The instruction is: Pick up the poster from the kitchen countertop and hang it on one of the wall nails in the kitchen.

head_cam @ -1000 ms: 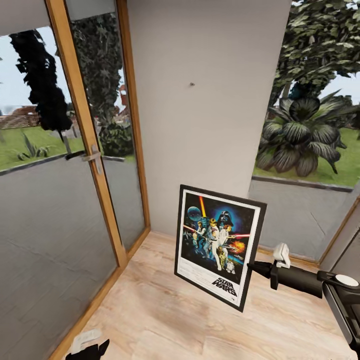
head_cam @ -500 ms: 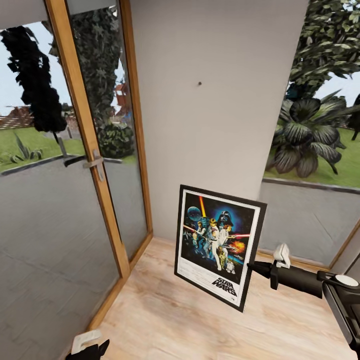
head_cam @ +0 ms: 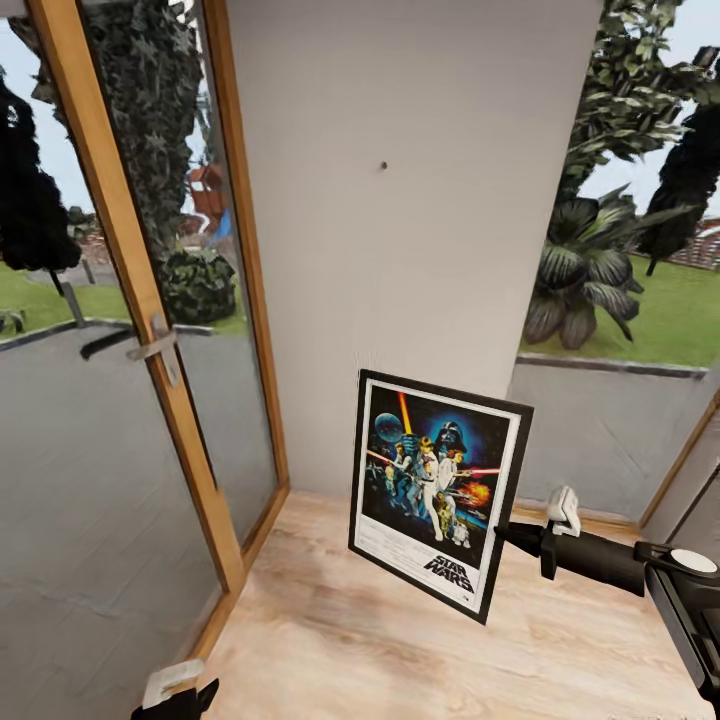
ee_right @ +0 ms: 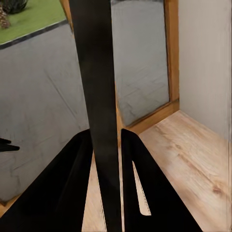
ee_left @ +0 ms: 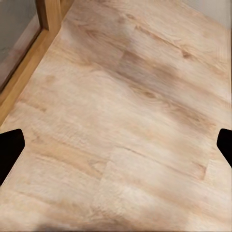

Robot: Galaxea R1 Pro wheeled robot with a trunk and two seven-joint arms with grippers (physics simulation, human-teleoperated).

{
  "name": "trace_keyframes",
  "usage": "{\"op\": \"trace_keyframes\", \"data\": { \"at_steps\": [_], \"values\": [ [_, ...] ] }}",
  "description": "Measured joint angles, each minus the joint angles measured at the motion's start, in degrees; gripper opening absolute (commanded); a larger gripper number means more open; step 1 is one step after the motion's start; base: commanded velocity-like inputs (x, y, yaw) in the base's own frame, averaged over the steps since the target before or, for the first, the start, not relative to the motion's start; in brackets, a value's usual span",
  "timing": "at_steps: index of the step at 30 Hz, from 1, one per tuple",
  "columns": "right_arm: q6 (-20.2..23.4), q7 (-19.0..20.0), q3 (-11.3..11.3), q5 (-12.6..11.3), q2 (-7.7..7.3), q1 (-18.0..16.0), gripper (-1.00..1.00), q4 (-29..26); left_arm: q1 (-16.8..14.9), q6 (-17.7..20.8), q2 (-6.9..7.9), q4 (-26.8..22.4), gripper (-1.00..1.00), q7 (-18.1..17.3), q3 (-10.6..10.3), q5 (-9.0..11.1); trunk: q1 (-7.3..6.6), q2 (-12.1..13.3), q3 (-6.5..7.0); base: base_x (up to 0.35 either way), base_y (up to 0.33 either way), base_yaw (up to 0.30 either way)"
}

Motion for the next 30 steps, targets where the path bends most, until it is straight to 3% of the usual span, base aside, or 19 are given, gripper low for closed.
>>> {"op": "trace_keyframes", "data": {
  "at_steps": [10,25,30],
  "values": [
    [0.0,0.0,0.0,0.0,0.01,0.0,-1.00,0.0,0.0,0.0,0.00,0.0,1.00,0.0,0.0,0.0,0.02,0.0,0.33,0.147,0.086,-0.294],
    [0.0,0.0,0.0,0.0,0.01,0.0,-1.00,0.0,0.0,-0.1,0.00,0.0,1.00,0.0,0.0,0.0,0.02,0.0,0.45,0.008,0.002,-0.165],
    [0.0,0.0,0.0,0.0,0.01,0.0,-1.00,0.0,0.0,0.0,0.01,0.0,1.00,0.0,0.0,0.0,0.00,0.0,0.45,0.193,0.000,-0.103]
  ]
}}
